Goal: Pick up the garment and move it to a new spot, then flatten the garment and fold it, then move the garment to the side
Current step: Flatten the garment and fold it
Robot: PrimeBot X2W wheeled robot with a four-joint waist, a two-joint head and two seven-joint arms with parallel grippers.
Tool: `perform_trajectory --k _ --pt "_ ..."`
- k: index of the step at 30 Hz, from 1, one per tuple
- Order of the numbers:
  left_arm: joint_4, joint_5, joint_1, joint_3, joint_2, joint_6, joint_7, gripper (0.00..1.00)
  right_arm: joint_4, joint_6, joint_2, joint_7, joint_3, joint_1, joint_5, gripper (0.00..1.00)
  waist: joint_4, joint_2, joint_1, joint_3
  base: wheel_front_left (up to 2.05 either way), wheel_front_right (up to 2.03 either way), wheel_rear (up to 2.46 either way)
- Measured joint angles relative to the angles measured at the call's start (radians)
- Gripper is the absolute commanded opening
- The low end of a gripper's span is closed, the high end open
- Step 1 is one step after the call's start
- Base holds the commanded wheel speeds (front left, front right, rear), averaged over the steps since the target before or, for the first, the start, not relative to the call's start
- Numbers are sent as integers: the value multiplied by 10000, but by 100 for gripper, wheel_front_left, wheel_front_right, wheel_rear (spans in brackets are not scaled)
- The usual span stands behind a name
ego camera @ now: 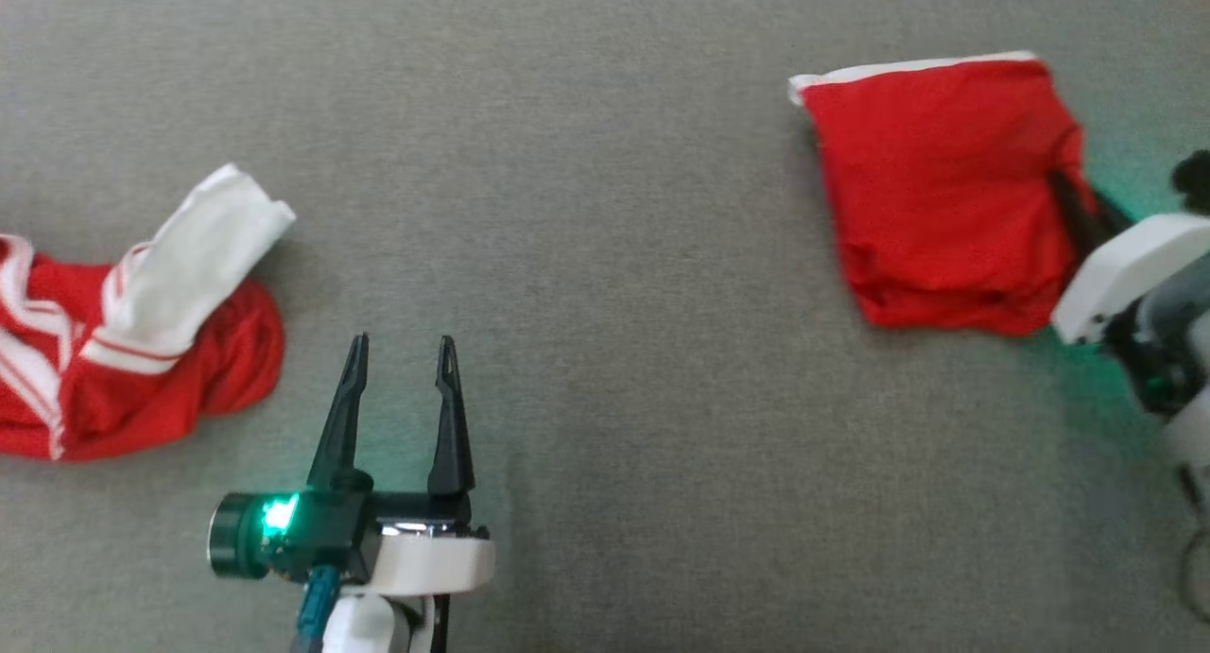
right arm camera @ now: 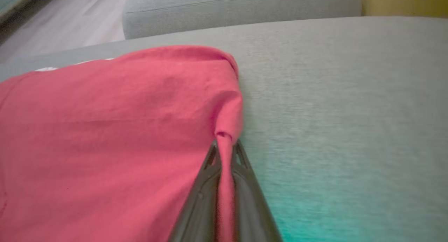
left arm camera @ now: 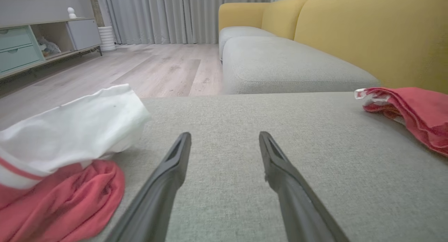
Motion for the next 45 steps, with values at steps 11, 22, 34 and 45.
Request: perform_trajectory --k 11,22,34,45 --pt "-107 230 -1329 -403 -6 -36 0 100 504 4 -3246 -40 -472 -918 50 0 -585 0 2 1430 0 0 0" --pt "163 290 -2017 -683 -13 -121 0 100 1229 4 -4314 -1597 -1404 -1807 -1941 100 -849 0 2 2170 0 0 0" --pt "658 -134 -383 -50 -17 -123 0 100 -336 4 -36 -2924 -826 936 -3028 100 -765 0 -2 -715 0 0 0" --pt "918 -151 1349 867 -6 -694 0 100 -2920 4 2888 -2991 -1526 5226 -3825 100 -631 1 -3 -3323 0 0 0"
